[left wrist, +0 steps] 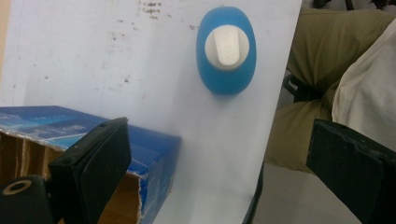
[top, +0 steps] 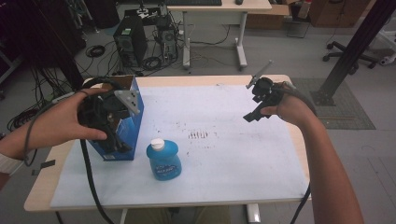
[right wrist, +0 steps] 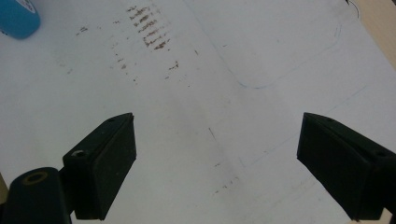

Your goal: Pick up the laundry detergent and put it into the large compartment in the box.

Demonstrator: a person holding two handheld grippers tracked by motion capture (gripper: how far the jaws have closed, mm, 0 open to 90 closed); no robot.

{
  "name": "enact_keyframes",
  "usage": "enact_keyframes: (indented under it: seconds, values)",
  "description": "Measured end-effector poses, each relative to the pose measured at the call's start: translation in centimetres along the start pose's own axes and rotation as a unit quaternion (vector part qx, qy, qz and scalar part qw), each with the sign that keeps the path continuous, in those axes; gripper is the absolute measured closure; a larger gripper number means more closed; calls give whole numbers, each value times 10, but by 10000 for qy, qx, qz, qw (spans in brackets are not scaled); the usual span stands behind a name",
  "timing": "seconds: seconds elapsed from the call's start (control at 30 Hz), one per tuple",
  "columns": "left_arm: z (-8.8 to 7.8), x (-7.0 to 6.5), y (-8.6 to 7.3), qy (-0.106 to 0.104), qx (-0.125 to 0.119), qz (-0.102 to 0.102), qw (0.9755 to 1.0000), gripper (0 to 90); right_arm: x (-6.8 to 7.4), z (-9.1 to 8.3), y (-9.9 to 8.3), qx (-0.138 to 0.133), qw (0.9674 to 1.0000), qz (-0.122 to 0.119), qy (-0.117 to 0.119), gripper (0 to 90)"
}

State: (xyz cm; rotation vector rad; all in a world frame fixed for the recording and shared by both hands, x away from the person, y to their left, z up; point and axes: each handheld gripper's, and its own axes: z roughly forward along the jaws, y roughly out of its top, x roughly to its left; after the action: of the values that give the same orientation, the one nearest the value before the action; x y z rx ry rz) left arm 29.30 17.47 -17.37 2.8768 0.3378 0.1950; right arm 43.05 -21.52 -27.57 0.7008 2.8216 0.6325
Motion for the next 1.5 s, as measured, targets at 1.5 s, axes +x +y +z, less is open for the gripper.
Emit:
enact_keyframes:
  seconds: [1.5]
  values:
    - [8, 3, 35, 51, 250, -595, 9979, 77, 1, 2, 1, 10, 10000, -31, -1, 123]
